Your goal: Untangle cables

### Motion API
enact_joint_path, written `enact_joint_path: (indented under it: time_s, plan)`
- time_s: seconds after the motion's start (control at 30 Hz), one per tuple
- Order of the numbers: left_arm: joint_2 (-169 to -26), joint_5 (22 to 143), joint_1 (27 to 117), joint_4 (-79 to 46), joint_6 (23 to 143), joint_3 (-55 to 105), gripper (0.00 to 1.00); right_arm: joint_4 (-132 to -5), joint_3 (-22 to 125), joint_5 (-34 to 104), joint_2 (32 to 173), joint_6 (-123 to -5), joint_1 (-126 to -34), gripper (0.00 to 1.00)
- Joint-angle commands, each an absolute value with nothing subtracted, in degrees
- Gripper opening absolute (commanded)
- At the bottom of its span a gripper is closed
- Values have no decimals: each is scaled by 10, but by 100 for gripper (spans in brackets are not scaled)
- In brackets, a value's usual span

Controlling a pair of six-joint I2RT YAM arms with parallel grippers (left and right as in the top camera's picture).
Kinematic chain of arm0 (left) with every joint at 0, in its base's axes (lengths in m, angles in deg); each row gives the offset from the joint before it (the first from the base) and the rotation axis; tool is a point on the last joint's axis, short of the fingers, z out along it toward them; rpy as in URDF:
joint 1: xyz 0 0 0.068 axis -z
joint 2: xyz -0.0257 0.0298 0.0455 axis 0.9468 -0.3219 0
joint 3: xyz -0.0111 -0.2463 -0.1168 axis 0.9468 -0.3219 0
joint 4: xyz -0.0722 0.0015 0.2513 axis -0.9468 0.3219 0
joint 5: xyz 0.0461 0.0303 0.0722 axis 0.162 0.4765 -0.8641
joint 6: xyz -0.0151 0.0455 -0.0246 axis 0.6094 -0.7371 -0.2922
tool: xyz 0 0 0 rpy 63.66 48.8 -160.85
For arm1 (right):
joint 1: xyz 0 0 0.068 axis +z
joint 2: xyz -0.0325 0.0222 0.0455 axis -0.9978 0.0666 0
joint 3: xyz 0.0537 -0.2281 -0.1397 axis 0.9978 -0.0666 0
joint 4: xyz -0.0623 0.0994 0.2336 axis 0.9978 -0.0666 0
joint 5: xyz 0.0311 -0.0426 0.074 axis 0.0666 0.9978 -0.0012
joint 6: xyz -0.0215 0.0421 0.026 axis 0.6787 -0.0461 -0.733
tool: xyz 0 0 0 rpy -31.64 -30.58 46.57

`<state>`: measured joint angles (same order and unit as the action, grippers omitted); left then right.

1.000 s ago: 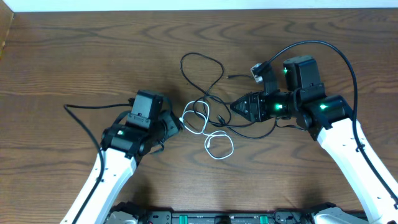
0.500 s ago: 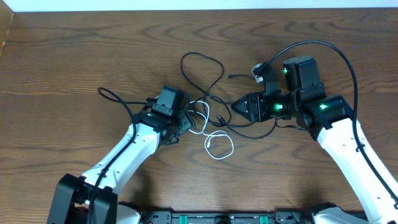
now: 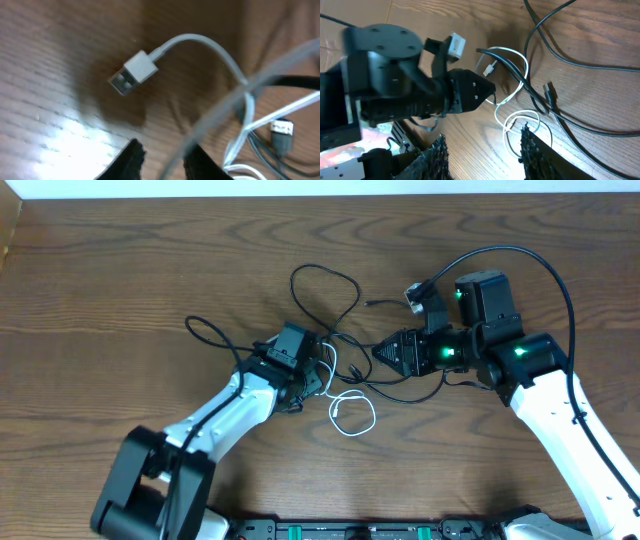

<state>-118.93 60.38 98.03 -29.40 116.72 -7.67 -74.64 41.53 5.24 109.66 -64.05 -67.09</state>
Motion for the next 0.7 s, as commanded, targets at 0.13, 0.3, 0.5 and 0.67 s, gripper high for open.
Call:
enact_joint_path:
  time_s: [0.13, 0.3, 0.5, 0.67]
  plan:
    - [-1186, 606, 982, -319, 1182, -80, 8, -755, 419, 52, 1091, -644, -666, 45]
    - [-1134, 707, 962, -331, 1113, -79, 8, -759, 419, 52, 1091, -644, -666, 44]
    - [-1052, 796, 931, -331, 1064, -79, 8, -758, 419, 53, 1091, -643, -666, 45]
    - [-967, 795, 924, -330, 1064, -79, 8, -758, 419, 53, 1091, -644, -666, 46]
